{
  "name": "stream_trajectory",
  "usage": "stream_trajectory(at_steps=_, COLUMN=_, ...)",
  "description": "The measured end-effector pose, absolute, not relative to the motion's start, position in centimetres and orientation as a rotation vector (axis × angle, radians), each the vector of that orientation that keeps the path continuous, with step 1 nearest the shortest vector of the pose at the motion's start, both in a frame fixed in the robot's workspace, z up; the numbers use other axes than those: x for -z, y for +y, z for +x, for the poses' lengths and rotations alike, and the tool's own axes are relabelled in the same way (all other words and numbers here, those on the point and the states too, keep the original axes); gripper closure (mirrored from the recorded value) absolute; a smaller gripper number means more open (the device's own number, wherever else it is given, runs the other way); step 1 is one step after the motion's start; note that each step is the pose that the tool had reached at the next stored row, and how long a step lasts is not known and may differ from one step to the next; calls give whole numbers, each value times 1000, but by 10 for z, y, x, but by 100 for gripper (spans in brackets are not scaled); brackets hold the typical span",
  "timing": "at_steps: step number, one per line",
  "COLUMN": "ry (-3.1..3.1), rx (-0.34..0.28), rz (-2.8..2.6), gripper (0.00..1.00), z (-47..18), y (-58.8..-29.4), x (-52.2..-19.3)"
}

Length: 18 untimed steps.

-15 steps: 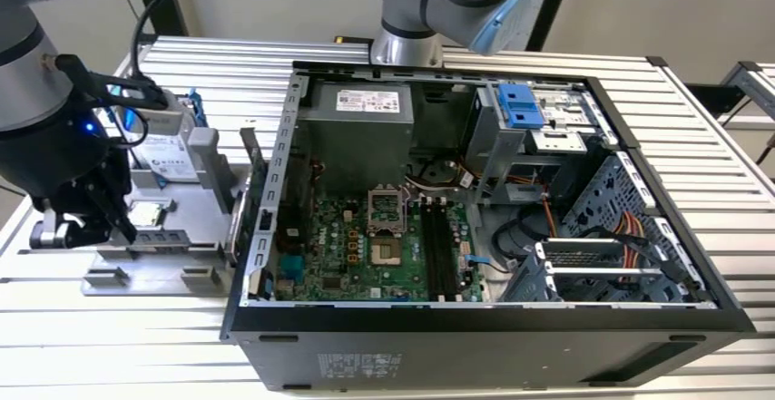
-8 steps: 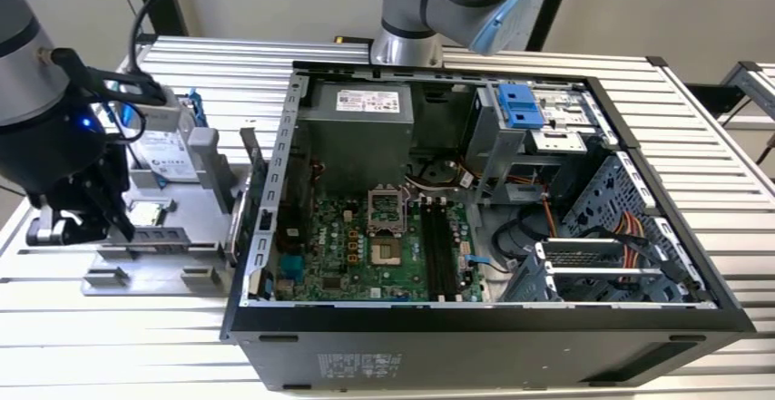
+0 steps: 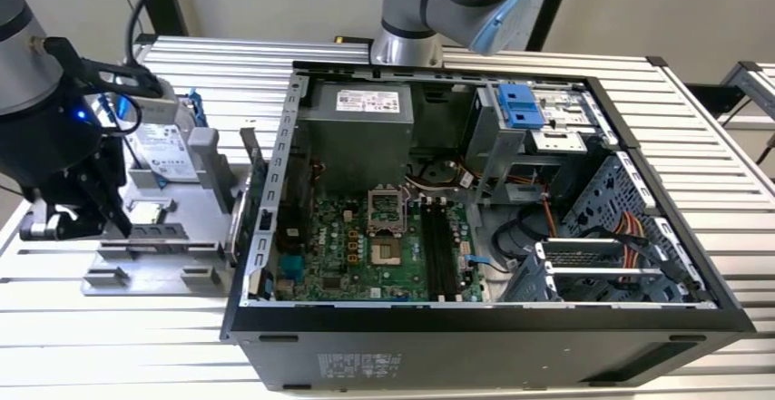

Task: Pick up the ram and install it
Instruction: 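Pick up the ram and move it above insertion slot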

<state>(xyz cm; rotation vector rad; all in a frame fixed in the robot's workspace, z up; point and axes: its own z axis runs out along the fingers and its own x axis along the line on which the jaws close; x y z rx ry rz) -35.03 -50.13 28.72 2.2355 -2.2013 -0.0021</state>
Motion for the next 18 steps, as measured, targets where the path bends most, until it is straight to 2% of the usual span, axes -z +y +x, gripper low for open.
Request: stream_trajectory(at_steps=18, ry=-2201, rx=2, rz=2236, gripper=100, z=-350, y=-501, x=-300)
